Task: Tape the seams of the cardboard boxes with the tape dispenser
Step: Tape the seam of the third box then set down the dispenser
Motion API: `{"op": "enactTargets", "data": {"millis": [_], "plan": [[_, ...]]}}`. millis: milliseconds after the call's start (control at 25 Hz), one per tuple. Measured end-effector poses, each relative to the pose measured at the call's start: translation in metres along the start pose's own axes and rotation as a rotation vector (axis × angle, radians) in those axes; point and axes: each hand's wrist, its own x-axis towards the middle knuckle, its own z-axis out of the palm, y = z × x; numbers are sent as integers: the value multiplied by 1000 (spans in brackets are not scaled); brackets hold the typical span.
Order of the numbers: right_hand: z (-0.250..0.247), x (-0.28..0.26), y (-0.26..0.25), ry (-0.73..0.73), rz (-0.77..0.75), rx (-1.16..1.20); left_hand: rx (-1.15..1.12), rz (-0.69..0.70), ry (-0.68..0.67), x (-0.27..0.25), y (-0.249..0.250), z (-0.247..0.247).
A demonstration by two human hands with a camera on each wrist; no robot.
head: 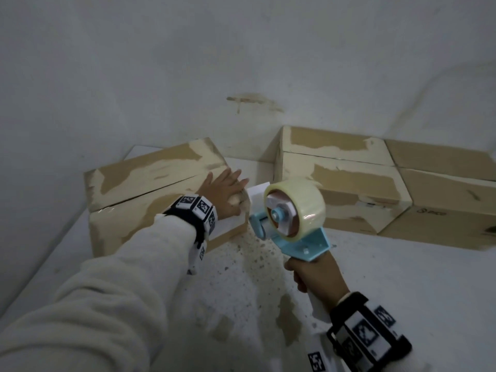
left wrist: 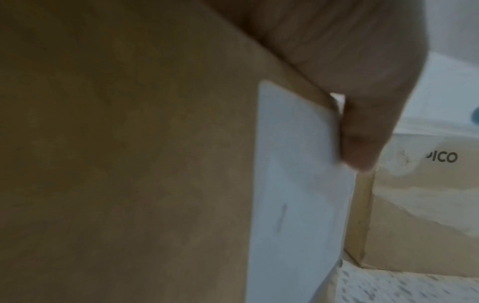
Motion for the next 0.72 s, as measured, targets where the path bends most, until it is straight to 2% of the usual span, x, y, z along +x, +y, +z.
{"op": "enactTargets", "data": {"millis": [160,360,520,720], "plan": [[7,13,8,5,43,-15,-98,-60,48,0,12,-1],[24,36,15,-16,93,-82,-14,-62,76,1,12,8],[27,53,19,-58,88,-133,-32,-52,43,2,12,5],[28,60,26,-119,108,-58,-100,-28,13,0,8,2]]}}
